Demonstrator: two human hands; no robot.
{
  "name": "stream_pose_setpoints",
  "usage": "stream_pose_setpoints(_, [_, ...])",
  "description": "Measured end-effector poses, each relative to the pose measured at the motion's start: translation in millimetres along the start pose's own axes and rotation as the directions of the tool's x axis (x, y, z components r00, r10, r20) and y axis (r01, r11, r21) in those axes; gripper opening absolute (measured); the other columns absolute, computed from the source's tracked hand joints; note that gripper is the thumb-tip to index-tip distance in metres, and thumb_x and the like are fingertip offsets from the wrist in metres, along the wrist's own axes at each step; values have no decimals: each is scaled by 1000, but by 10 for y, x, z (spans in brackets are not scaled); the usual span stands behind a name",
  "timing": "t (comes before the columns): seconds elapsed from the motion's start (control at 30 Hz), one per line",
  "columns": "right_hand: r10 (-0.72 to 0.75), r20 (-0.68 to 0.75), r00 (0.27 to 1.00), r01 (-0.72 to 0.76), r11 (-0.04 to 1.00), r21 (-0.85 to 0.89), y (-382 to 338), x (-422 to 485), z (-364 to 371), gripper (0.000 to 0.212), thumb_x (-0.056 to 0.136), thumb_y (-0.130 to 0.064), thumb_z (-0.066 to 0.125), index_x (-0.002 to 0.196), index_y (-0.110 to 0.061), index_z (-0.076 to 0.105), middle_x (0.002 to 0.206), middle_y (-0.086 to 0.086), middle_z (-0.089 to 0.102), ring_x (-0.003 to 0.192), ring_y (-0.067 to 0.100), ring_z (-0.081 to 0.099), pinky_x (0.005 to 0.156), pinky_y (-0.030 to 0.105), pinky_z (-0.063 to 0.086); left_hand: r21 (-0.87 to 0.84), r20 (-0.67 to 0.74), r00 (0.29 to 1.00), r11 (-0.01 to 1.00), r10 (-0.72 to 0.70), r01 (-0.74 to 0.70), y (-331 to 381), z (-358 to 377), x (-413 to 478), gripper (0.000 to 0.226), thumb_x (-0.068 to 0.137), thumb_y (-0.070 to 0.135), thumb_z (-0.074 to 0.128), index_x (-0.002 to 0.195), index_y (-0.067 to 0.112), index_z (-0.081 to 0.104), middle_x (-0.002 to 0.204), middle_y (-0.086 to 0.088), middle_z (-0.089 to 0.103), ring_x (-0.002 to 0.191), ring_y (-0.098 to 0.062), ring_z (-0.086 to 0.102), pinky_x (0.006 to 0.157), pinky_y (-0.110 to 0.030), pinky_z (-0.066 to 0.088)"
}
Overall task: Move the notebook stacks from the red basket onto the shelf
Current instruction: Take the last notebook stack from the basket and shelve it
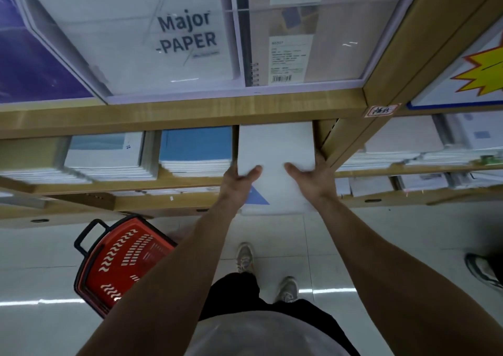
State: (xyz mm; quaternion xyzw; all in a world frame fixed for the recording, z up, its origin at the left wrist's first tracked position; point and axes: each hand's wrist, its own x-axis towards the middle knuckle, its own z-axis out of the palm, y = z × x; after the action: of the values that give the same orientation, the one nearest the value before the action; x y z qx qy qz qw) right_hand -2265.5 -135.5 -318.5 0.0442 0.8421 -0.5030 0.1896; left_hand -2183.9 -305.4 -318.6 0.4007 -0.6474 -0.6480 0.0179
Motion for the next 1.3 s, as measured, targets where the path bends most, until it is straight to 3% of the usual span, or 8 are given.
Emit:
stream_pose_setpoints(0.1, [22,67,997,-24,999,29,28,42,-18,66,88,-45,74,145,-23,50,135,0,63,124,25,59,107,41,47,11,-4,1000,1000,-19,19,42,37,74,45,88,27,77,128,11,65,111,-3,71,101,-21,67,71,-17,49])
stream_pose_setpoints(0.4, [125,165,978,-140,987,80,442,-211,-28,59,90,-52,70,139,-22,56,125,-5,63,122,24,59,107,45,47,-4,16,999,999,-45,45,100,56,15,44,90,26,75,130,14,62,112,1,68,89,-9,62,61,-8,46])
stream_pose_setpoints(0.47, [92,146,985,-106,990,89,430,-233,-23,58,90,-51,70,138,-21,57,124,-5,63,119,21,60,105,42,49,-45,82,993,995,-87,91,110,2,4,43,92,24,73,132,15,60,117,-1,69,97,-13,64,75,-14,52])
stream_pose_setpoints(0.57, [56,105,993,-65,995,81,422,-273,-14,61,90,-52,70,139,-20,57,126,-5,65,117,18,59,103,38,49,-115,208,947,955,-247,274,101,-140,-83,32,94,30,69,124,21,63,120,-5,71,107,-22,67,97,-40,53])
stream_pose_setpoints(0.7, [21,42,999,-26,992,124,403,-376,38,52,93,-43,71,137,-20,57,115,-14,63,109,9,60,94,23,48,73,124,988,994,-89,81,-108,-130,-277,17,95,28,68,111,23,64,103,6,71,91,-9,65,68,-19,52])
stream_pose_setpoints(0.93, [-1,-44,999,10,981,195,284,-193,82,54,89,-48,74,134,-20,61,120,-8,71,111,13,66,95,29,52,-12,48,999,1000,23,-22,-57,36,-139,36,94,19,70,127,12,60,106,5,69,99,-13,67,71,-9,51])
stream_pose_setpoints(1.2, [3,-96,995,17,978,206,266,-149,220,53,94,-45,67,141,-23,53,124,-9,63,115,14,57,96,27,42,67,11,1000,998,16,-17,38,8,125,31,86,36,77,110,19,67,108,-2,73,104,-24,69,97,-38,54])
stream_pose_setpoints(1.3, [-48,-55,997,55,989,139,353,-256,175,56,95,-41,67,145,-24,49,124,-10,63,111,8,57,96,24,42,135,-112,991,989,69,-54,-95,74,-31,47,86,40,73,125,16,65,116,-4,72,107,-27,67,99,-42,53])
